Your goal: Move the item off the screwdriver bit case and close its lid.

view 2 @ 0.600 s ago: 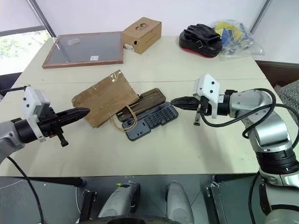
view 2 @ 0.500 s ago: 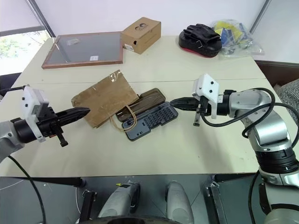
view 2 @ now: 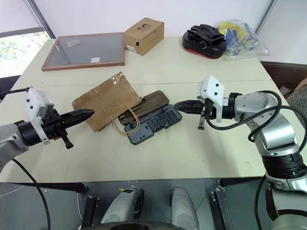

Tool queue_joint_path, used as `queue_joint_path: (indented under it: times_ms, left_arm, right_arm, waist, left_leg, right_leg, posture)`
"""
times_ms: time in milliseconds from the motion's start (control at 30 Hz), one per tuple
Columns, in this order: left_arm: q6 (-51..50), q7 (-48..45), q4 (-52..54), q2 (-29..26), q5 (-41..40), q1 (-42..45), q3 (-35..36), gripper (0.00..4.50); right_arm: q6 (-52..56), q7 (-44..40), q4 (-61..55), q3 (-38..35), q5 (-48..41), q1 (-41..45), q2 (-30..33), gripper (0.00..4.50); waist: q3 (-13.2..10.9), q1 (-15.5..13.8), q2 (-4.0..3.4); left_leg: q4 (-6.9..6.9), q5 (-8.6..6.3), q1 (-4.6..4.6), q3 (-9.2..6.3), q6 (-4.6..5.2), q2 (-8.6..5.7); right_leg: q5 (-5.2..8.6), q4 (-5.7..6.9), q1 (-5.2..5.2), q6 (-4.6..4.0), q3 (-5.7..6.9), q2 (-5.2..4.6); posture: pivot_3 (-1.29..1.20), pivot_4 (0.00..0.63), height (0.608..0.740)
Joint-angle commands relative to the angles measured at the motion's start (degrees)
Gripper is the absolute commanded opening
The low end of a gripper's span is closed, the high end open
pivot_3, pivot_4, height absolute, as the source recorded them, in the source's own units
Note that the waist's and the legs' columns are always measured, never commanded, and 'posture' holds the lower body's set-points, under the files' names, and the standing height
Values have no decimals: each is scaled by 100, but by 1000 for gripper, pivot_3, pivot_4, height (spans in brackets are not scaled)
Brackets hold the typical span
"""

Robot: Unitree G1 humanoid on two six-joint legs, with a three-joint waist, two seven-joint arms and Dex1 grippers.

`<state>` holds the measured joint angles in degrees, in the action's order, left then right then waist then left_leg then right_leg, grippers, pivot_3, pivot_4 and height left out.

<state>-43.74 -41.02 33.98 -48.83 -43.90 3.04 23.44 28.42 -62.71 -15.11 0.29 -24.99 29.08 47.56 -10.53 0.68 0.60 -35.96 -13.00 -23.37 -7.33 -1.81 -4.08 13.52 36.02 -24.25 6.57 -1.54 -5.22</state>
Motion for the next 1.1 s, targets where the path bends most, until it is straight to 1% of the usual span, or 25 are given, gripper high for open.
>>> queue_joint_path:
  times_ms: [33, 267, 400, 500, 533, 700, 733, 767, 900, 1100]
  left_arm:
    - [142, 31, 16, -49, 70, 94, 37, 0]
    - [141, 196, 57, -12, 179, 95, 31, 0]
    - [170, 337, -222, 116, 244, -47, 274, 0]
    - [296, 223, -716, 140, 414, -417, 606, 825]
    - [336, 185, -834, 147, 421, -503, 695, 1241]
    - [723, 86, -1377, 221, 621, -672, 905, 3804]
    - [831, 82, -1476, 256, 680, -659, 905, 4255]
    - [909, 122, -1651, 337, 682, -565, 908, 4391]
    - [1072, 187, -2155, 535, 701, -250, 842, 4391]
    - [1555, 374, -3358, 803, 1157, 693, 410, 4391]
  right_arm:
    - [-7, 49, -209, -124, -69, 12, 27, 39]
    - [10, 107, -252, -114, -96, -22, -2, 39]
    - [-9, 139, -245, -74, -93, -32, -65, 39]
    - [-23, 162, -244, -20, -83, -53, -147, 0]
    - [-34, 166, -244, 0, -69, -61, -171, 0]
    - [-51, 191, -258, 75, -65, -88, -244, 0]
    - [-57, 190, -255, 83, -61, -91, -255, 0]
    - [-62, 196, -255, 97, -53, -96, -273, 0]
    - [-48, 237, -296, 121, -47, -130, -320, 0]
    - [9, 353, -408, 102, -60, -187, -374, 0]
  waist:
    - [0, -1, 0]
    - [0, -1, 0]
    - [0, 0, 0]
    - [0, 28, -1]
    - [-1, 26, -1]
    - [-2, -16, -1]
    - [-2, -21, -1]
    - [-2, -22, -1]
    - [-2, -11, 2]
    - [-2, -9, 2]
  left_leg:
    - [0, 0, 0, 0, 0, 0]
    - [0, 0, 0, 0, 0, 0]
    - [0, 0, 0, 0, 0, 0]
    - [2, 0, 1, 0, 0, 2]
    - [5, 0, 1, 0, 0, 2]
    - [4, 0, -1, -1, 0, -1]
    - [4, 0, -1, -1, 0, -3]
    - [4, 0, -1, -3, -1, -4]
    - [4, 0, -1, -9, -1, -6]
    - [3, 1, -1, -13, -2, -6]
  right_leg:
    - [0, 0, 0, 0, 0, 0]
    - [0, 0, 0, 0, 0, 0]
    - [0, 0, 0, 0, 0, 0]
    - [0, 1, -3, 0, -1, 2]
    - [0, 1, -6, 0, -2, 2]
    - [0, 0, -6, -1, -2, -4]
    - [0, -1, -5, -1, -1, -6]
    - [0, -2, -5, -1, -1, -8]
    - [0, -2, -5, 1, 0, -9]
    - [-9, 1, -6, 15, 0, -8]
  posture:
    - [0, 150, 740]
    - [0, 150, 740]
    - [0, 150, 740]
    - [0, 150, 740]
    - [0, 150, 740]
    - [0, 150, 740]
    - [0, 150, 740]
    - [0, 150, 740]
    - [0, 150, 740]
    - [0, 150, 740]
